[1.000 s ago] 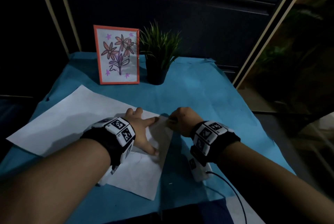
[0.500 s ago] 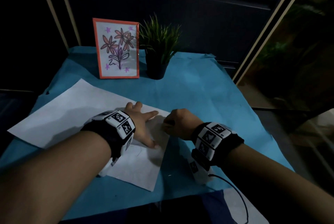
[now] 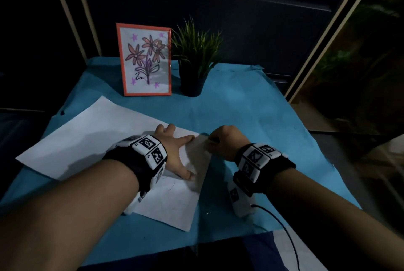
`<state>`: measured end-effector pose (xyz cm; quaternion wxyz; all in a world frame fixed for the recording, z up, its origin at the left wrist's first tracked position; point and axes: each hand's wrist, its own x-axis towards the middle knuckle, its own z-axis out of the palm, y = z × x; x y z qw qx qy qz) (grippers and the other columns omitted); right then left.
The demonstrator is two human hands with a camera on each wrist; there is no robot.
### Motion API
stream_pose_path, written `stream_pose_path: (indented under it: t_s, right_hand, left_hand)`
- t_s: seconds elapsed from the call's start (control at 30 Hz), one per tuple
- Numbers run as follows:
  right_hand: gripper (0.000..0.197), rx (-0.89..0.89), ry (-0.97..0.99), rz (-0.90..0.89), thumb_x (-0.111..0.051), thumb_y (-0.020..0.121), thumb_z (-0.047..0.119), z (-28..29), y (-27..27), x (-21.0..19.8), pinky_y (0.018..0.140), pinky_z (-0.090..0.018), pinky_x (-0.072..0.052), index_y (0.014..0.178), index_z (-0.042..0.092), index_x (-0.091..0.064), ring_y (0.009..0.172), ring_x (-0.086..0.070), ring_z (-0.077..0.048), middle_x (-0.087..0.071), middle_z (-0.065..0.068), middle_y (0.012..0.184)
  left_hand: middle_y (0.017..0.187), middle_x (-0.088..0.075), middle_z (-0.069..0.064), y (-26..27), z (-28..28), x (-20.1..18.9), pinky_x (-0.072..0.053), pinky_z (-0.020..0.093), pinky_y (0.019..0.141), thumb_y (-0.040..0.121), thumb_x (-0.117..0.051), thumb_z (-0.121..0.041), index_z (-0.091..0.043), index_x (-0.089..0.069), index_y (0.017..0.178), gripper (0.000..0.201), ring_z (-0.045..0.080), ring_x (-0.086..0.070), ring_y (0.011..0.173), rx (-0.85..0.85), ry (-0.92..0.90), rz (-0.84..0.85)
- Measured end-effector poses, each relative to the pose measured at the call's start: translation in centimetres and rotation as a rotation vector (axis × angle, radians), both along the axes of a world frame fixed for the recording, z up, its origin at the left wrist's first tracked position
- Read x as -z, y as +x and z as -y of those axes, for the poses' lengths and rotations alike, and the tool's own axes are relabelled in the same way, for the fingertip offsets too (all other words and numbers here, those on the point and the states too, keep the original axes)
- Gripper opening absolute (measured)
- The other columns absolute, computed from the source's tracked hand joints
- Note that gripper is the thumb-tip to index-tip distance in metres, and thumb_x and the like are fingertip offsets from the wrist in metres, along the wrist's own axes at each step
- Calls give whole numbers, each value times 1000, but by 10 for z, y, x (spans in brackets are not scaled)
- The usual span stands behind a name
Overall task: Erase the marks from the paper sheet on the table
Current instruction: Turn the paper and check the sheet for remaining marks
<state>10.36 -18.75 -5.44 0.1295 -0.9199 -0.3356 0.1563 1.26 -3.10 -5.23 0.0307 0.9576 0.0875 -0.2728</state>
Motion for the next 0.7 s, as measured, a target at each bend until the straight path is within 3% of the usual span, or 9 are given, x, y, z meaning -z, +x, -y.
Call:
stream_pose_path:
  t_s: [0.1,0.17,0.3,0.43,0.57,0.7]
  right_hand:
    - [26,-28,13,-7,-62,84,22,-4,-7,-3,65,-28,-37,61,15,-53,75,-50,-23,-55,-11,80]
    - [20,-124,-41,-11,-60,85,22,-9,-22,-2,64,-28,-36,71,8,-59,76,-51,-24,-60,-16,86]
    - [26,-75,-28,5,-60,86,24,-8,-9,0,64,-30,-38,67,8,-52,75,-51,-25,-56,-14,80]
    - [39,-46,-11,37,-57,88,21,-8,-5,-4,62,-26,-30,55,15,-38,71,-45,-24,-48,-10,73]
    - [27,-155,-62,-6,-57,88,25,-3,-22,0,67,-32,-40,74,2,-59,83,-55,-31,-60,-20,88]
    - [28,-93,-27,27,-58,90,28,-1,-14,-2,70,-29,-39,93,1,-66,93,-58,-30,-64,-18,99]
  left_hand:
    - [158,2,7,0,0,-1,-25,53,112,57,-63,-84,-50,2,148,116,37,-2,143,-2,-5,2]
    - [157,0,7,0,0,-1,-24,52,113,57,-64,-83,-50,3,148,118,37,-3,142,-4,0,2]
    - [156,-5,9,-1,2,-1,-28,50,111,60,-64,-81,-50,0,148,114,37,-7,141,4,-7,16]
    - [156,-5,10,-2,1,-3,-27,50,111,61,-63,-82,-50,2,148,113,37,-7,141,13,0,12]
    - [159,4,10,-1,2,-3,-20,53,115,61,-63,-83,-49,8,148,117,38,2,144,9,14,-20]
    - [159,-5,8,-6,-4,-6,-27,52,112,59,-66,-81,-49,-2,148,113,35,-8,143,54,-26,23]
